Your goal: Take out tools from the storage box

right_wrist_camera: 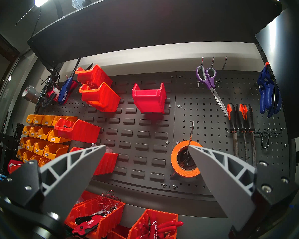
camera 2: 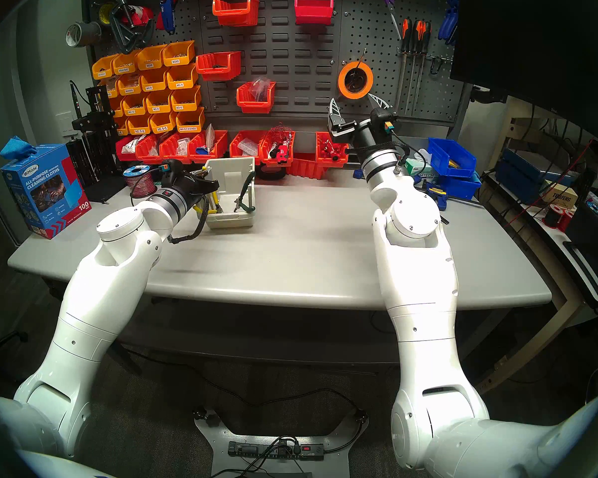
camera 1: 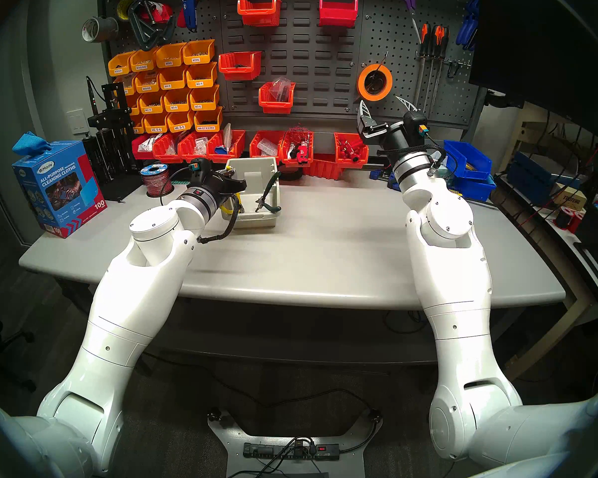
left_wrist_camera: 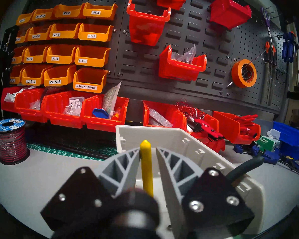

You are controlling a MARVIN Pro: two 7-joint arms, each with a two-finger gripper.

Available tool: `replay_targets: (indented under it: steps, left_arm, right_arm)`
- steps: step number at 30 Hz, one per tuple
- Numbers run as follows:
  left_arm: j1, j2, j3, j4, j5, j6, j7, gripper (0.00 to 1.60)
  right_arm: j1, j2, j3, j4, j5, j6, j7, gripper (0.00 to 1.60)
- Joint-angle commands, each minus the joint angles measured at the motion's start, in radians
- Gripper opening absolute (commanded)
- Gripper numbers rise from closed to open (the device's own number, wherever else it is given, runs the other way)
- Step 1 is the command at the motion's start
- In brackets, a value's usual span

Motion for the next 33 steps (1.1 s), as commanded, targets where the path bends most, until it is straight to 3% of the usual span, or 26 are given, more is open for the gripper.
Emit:
replay_targets:
  steps: [1, 4, 6, 9, 11, 13, 19, 21, 24, 28, 30, 31, 32, 33]
  left_arm:
    - [-0.030, -0.007, 0.000, -0.005, 0.004, -0.007, -0.002, 0.76]
    - [-0.032, -0.009, 0.001, -0.003, 0.009, -0.007, -0.001, 1.05]
    - [-0.032, -0.010, 0.001, -0.002, 0.011, -0.008, 0.000, 1.09]
    - [-0.034, -0.013, 0.002, 0.001, 0.016, -0.009, 0.000, 1.41]
    - [-0.037, -0.016, 0.002, 0.004, 0.019, -0.009, 0.000, 1.40]
    - [-0.041, -0.018, 0.003, 0.007, 0.021, -0.008, -0.001, 1.22]
    - [-0.049, -0.023, 0.006, 0.021, 0.028, -0.011, -0.008, 0.92]
    - [-0.052, -0.024, 0.007, 0.025, 0.030, -0.011, -0.010, 0.88]
    - [-0.055, -0.028, 0.009, 0.035, 0.036, -0.014, -0.012, 0.99]
    - [-0.059, -0.032, 0.011, 0.045, 0.042, -0.018, -0.015, 1.00]
    - [-0.061, -0.034, 0.012, 0.052, 0.045, -0.020, -0.016, 0.85]
    - [-0.062, -0.034, 0.012, 0.054, 0.046, -0.022, -0.018, 0.67]
    - [-0.063, -0.034, 0.012, 0.056, 0.047, -0.023, -0.021, 0.00]
    - [-0.064, -0.035, 0.012, 0.059, 0.047, -0.025, -0.024, 0.00]
  right_arm:
    - [0.006, 0.000, -0.001, -0.012, 0.000, -0.001, 0.001, 1.60]
    - [0.006, 0.000, -0.001, -0.012, 0.000, -0.001, 0.001, 1.60]
    - [0.006, 0.000, -0.001, -0.012, 0.000, -0.001, 0.001, 1.60]
    - [0.006, 0.000, -0.001, -0.012, 0.000, -0.001, 0.001, 1.60]
    - [0.006, 0.000, -0.001, -0.012, 0.000, -0.001, 0.001, 1.60]
    - [0.006, 0.000, -0.001, -0.012, 0.000, -0.001, 0.001, 1.60]
    - [0.006, 0.000, -0.001, -0.012, 0.000, -0.001, 0.001, 1.60]
    - [0.006, 0.000, -0.001, -0.012, 0.000, -0.001, 0.001, 1.60]
    - [0.006, 0.000, -0.001, -0.012, 0.000, -0.001, 0.001, 1.60]
    - [0.006, 0.000, -0.001, -0.012, 0.000, -0.001, 0.001, 1.60]
    - [0.006, 0.000, -0.001, -0.012, 0.000, -0.001, 0.001, 1.60]
    - [0.006, 0.000, -0.001, -0.012, 0.000, -0.001, 0.001, 1.60]
    - [0.006, 0.000, -0.001, -0.012, 0.000, -0.001, 0.001, 1.60]
    - [0.006, 0.000, -0.001, -0.012, 0.000, -0.001, 0.001, 1.60]
